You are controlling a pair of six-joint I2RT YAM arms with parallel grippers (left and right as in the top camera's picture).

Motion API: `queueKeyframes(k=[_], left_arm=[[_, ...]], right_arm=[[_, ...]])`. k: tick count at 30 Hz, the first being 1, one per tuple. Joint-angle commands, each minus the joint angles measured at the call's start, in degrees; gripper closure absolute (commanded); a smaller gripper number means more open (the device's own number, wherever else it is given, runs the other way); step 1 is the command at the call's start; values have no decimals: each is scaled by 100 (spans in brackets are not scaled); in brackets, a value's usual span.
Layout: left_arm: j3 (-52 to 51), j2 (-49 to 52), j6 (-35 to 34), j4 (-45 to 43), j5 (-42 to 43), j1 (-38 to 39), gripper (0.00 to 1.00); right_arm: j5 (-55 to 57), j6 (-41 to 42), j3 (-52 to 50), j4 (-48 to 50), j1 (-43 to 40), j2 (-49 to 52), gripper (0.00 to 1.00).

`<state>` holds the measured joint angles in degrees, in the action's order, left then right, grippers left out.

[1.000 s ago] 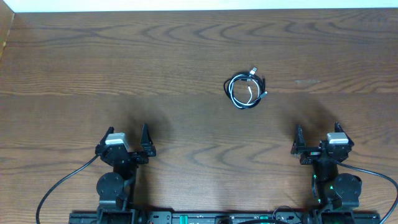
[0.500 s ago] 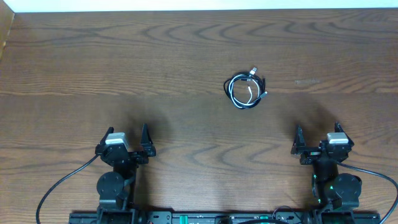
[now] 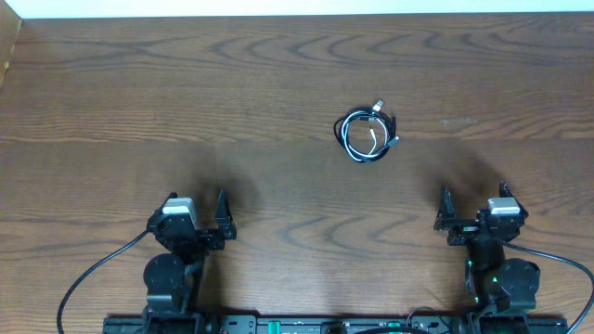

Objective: Untangle cables
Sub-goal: 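Move the left gripper forward to the tangled black and white cables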

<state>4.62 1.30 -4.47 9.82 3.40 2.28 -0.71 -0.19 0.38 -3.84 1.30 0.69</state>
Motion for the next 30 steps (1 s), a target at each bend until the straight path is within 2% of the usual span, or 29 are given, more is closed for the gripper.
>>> queueKeyframes(k=[1, 6, 9, 13, 19, 20, 23, 30], left_arm=[[728, 7, 83, 439, 219, -22, 2], [1888, 184, 376, 1250, 219, -24, 2], [2542, 573, 289, 1606, 223, -22, 2], [3504, 1419, 295, 2194, 393, -22, 2], [4666, 2868, 400, 2802, 1294, -22, 2], [5012, 3298, 402, 3003, 1379, -22, 2], [5322, 3735, 400, 3110, 1410, -22, 2], [5418, 3893, 400, 3091, 1919, -24, 2]], right_arm=[[-328, 188, 79, 20, -24, -37, 1], [-339, 448, 614, -109, -22, -37, 1], [-337, 446, 1204, -636, -22, -37, 1], [-337, 439, 2124, -1657, -24, -31, 1], [-387, 374, 3383, -2708, -22, 260, 1], [-466, 374, 3783, -2916, -24, 507, 1], [-643, 369, 4448, -3185, -22, 1091, 1], [-1104, -190, 6478, -4113, -24, 3276, 1]])
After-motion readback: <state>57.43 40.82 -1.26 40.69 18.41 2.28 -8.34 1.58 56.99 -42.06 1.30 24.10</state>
